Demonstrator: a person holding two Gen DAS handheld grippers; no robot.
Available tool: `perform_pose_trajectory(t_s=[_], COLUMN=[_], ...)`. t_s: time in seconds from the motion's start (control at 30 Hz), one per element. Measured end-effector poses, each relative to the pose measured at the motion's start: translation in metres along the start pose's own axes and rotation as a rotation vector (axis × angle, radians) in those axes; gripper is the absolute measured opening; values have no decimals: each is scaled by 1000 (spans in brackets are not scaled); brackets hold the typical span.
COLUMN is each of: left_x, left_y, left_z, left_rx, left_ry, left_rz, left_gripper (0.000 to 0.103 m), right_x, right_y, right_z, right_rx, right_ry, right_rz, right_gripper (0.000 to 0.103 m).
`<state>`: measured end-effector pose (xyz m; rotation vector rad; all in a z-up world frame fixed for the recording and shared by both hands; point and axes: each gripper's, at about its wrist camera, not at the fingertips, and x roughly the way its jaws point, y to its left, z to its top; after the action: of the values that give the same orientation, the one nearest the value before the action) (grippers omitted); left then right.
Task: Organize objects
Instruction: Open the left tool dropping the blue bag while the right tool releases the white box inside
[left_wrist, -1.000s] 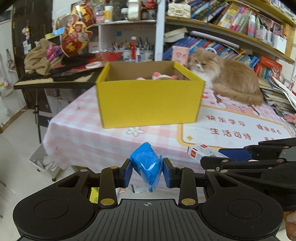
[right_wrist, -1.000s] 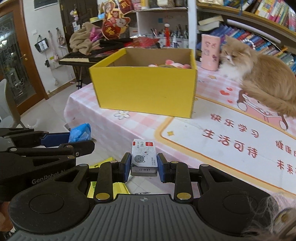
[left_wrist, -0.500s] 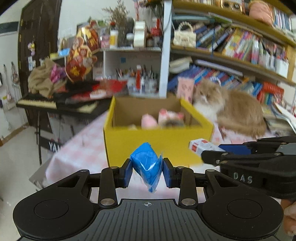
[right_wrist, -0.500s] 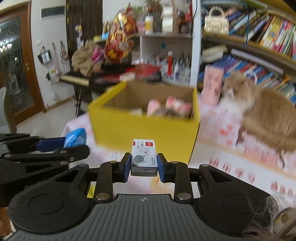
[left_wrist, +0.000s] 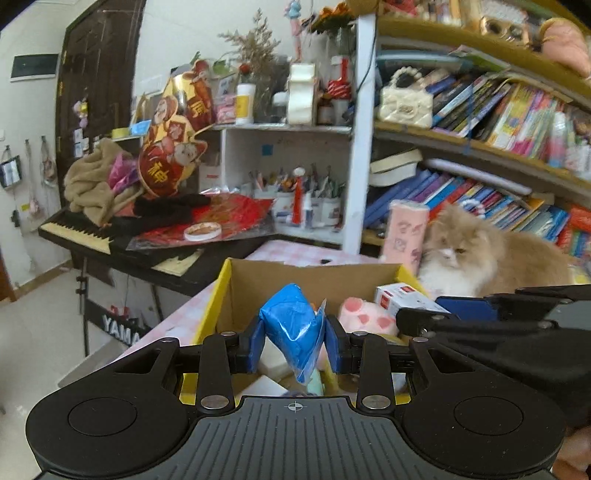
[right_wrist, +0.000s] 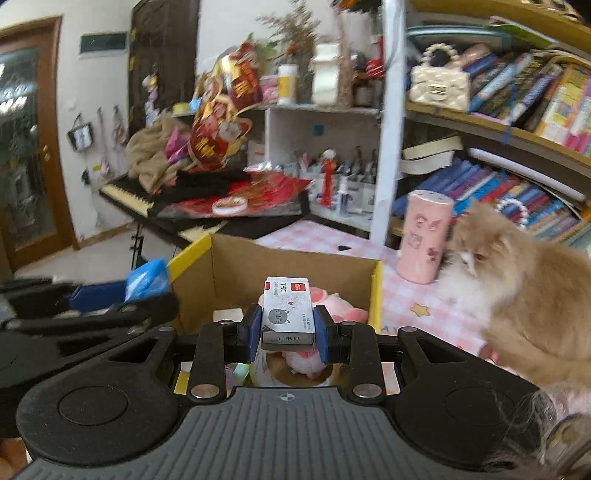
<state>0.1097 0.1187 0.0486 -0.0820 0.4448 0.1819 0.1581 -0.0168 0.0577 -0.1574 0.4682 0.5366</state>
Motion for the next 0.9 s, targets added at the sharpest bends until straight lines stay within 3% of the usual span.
perform_pose_trajectory(t_s=[0.3, 0.6, 0.77, 0.9], left_x=[53, 82, 87, 82], left_y=[-7, 1, 1, 3], left_z=[-11, -20, -22, -22], left_rx=[13, -2, 27, 19], left_ry=[124, 231, 248, 232], left_rz=[44, 74, 87, 90], left_gripper=[32, 34, 36, 44], right_x=[60, 85, 96, 94], right_y=[-15, -11, -12, -11], right_z=[-12, -17, -14, -13], right_rx=[-88, -213, -226, -214], right_ry=[134, 161, 225, 236], right_rz=[52, 106, 151, 145], right_gripper=[28, 28, 28, 28])
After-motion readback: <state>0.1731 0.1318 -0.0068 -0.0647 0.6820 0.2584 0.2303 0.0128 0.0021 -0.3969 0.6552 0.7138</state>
